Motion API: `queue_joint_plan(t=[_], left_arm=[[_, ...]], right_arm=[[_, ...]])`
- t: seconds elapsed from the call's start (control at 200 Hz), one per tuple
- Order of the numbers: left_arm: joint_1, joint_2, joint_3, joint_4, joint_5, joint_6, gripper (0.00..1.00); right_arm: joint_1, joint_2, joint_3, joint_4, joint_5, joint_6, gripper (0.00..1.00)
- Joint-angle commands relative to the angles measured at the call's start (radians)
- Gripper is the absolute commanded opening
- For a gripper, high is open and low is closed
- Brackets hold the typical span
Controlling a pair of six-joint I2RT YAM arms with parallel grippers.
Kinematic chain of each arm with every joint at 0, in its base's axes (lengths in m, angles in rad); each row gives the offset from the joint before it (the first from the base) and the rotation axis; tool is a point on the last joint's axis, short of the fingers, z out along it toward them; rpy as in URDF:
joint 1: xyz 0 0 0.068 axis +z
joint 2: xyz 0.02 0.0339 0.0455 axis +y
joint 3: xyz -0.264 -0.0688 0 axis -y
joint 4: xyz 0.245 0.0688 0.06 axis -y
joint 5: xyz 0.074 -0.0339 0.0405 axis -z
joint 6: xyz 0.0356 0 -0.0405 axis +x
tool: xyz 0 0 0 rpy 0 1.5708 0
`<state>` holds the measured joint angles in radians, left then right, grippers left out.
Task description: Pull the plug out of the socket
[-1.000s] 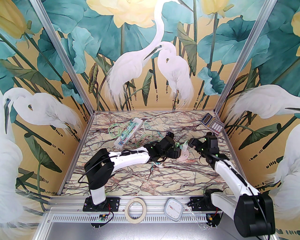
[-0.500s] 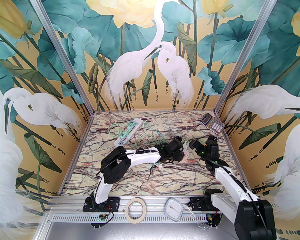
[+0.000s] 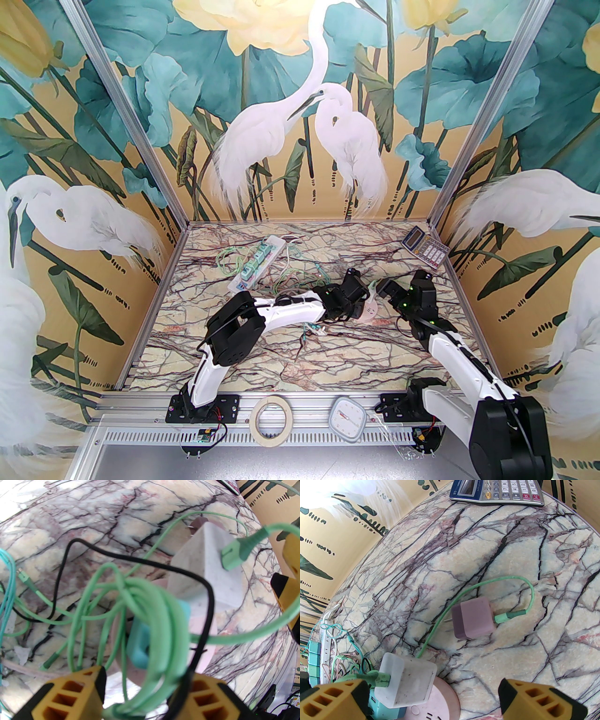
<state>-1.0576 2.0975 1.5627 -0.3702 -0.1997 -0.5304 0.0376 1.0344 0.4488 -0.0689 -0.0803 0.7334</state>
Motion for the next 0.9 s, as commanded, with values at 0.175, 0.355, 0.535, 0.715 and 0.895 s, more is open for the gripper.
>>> queue_joint_plan(t=[0.175,0.355,0.535,0.715,0.895], left_arm=[[-0.064,-0.122,-0.078,0.021,0.106,-0.002,0.45],[-0.063,-0.042,-0.031,0.05,0.155,0.02,0.43],[-0.025,0.018,0.001,0.032,0.116,-0.024,0.43],[0.007,0.036,0.007,0.037,0.113,-0.013,0.45],[0.014,0.089,0.091,-0.007,0.085,0.03,0.46]], right_arm=[[0.004,0.046,0.027,0.023,-0.018,0.013,0.99],[0.003,0.04,0.021,0.03,-0.024,0.015,0.99],[0.005,0.04,0.015,0.038,-0.024,0.014,0.99],[0.006,0.029,0.013,0.041,-0.025,0.014,0.99],[0.007,0.036,0.016,0.038,-0.026,0.015,0.99]])
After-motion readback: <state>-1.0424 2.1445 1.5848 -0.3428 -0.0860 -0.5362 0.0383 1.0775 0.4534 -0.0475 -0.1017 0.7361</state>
